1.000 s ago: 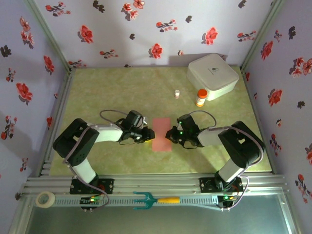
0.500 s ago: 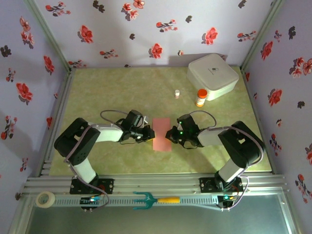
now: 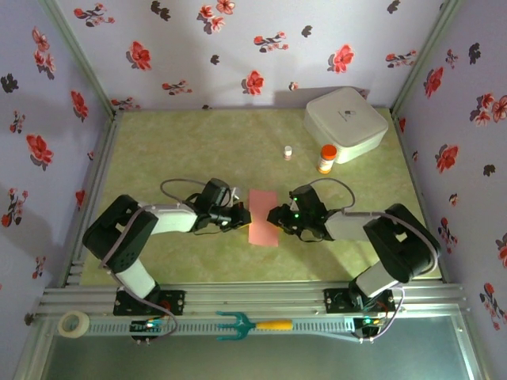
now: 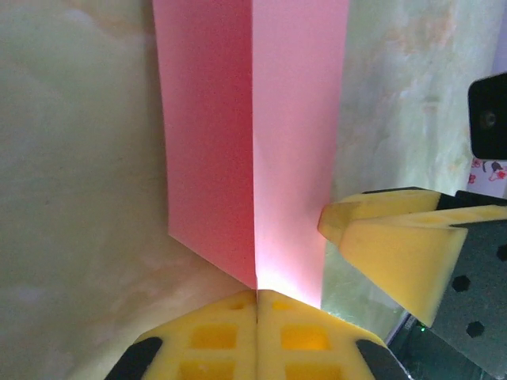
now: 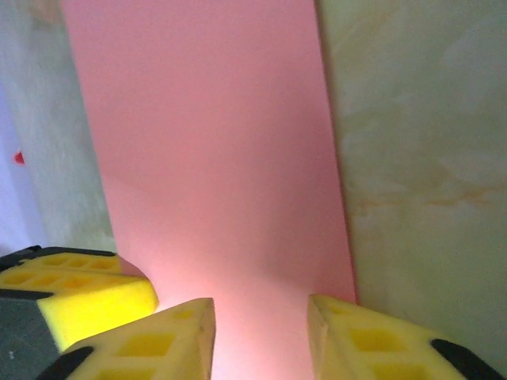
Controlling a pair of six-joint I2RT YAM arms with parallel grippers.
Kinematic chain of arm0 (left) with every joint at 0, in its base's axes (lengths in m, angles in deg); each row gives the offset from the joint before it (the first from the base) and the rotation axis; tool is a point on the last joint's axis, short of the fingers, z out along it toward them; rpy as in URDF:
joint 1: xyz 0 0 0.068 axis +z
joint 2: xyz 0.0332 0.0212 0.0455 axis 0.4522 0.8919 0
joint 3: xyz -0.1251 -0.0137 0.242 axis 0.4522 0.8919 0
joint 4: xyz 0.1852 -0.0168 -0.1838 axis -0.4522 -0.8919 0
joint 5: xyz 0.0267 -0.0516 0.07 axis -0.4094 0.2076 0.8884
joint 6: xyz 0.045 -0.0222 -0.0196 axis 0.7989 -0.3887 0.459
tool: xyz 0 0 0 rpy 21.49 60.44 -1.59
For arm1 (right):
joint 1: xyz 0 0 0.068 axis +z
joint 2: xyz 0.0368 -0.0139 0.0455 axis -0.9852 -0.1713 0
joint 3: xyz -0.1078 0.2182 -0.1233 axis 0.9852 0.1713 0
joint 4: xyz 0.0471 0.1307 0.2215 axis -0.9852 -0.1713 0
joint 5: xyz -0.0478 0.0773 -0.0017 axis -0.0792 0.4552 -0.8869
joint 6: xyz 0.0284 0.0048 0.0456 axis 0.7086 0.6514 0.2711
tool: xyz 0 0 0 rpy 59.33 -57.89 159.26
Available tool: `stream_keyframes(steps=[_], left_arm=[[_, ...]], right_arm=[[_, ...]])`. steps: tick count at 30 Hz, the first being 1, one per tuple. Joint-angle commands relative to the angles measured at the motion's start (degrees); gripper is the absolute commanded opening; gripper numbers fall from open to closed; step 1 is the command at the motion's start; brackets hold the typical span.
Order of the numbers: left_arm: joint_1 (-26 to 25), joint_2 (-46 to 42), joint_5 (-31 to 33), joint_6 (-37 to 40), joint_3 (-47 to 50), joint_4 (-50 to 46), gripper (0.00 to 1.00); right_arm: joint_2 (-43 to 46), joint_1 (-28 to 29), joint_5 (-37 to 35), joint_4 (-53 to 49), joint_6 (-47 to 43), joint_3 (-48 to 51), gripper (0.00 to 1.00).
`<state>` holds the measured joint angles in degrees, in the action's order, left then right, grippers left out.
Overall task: Fold a paper plane with a square sheet of paper (pick it up from the middle)
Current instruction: Third fold the triangle at the center of the table.
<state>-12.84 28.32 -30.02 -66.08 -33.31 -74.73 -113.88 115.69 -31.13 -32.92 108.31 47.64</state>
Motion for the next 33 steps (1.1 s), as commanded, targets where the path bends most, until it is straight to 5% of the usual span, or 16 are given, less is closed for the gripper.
stream_keyframes(steps=[1,8,18,26,33], left_arm=[[0.5,-2.9,-0.7,-1.1,0.3,-1.0,0.0],[0.5,-3.8,-0.8,-2.4,0.3,-1.7,0.0],[0.5,-3.6,-0.7,-2.6,0.5,-1.5,0.0],[0.5,-3.2,-0.8,-2.6,0.3,-1.5,0.0],[0.6,-3.1,-0.9,-2.6,0.3,-1.5,0.0]], right_arm=[[6.5,1.2,-4.6,-7.8,-5.4,0.2,0.4],[20.0,18.4,-29.5,-14.3,-27.6,1.4,0.48],[10.8,37.6,-50.7,-6.5,-53.4,-1.0,0.56],[2.0,42.1,-63.3,-3.9,-57.6,-4.4,0.59],[-2.1,42.5,-63.4,-3.9,-57.8,-5.7,0.57]])
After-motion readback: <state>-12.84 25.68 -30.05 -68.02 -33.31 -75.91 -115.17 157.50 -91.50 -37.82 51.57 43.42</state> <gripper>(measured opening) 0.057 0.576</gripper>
